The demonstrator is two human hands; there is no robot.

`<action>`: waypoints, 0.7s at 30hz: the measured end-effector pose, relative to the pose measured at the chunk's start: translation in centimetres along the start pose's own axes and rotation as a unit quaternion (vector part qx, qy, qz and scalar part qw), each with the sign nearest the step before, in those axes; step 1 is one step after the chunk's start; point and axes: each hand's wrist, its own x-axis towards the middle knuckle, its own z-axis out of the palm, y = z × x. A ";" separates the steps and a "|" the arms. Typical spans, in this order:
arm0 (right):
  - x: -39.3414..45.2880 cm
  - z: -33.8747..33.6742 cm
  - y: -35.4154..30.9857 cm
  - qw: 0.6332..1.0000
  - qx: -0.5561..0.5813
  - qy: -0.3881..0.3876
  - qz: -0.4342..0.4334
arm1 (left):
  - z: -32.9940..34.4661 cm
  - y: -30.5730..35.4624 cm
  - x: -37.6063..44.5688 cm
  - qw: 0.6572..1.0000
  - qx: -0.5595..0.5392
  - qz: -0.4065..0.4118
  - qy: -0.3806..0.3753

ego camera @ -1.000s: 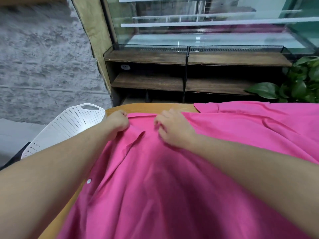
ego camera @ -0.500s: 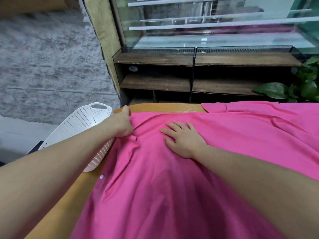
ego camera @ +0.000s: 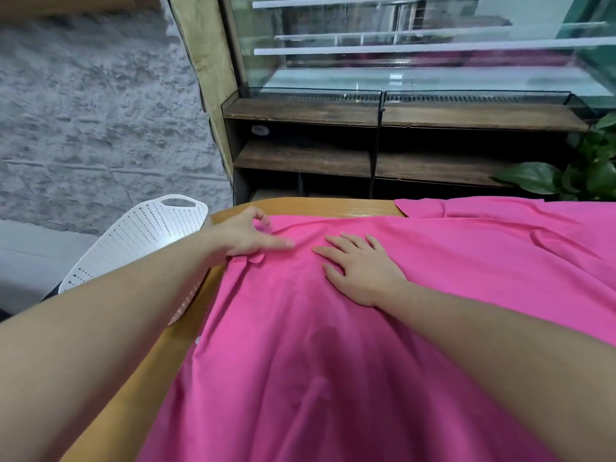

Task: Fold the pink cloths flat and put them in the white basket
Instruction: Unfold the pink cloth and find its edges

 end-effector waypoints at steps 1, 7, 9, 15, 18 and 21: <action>-0.1 0.0 0.0 1.000 0.001 -0.001 0.001 | -0.3 0.2 -0.2 0.995 0.090 -0.012 -0.049; 0.0 -0.2 0.4 0.999 0.043 0.029 -0.003 | -1.0 1.5 -1.3 0.942 0.304 0.056 0.130; 0.7 -1.3 -0.1 0.988 0.097 0.119 -0.024 | -1.2 1.2 -0.9 0.944 0.256 0.108 0.180; 6.1 -5.2 -4.1 0.968 0.230 0.064 -0.075 | -0.7 0.4 -0.7 0.973 0.002 0.181 0.144; 7.8 -6.1 -4.9 0.951 0.302 0.019 -0.061 | -0.2 0.2 -0.9 0.965 -0.110 0.188 0.149; 8.9 -6.5 -4.7 0.962 0.258 0.078 -0.044 | 0.7 -0.2 -1.9 0.957 -0.162 0.135 0.199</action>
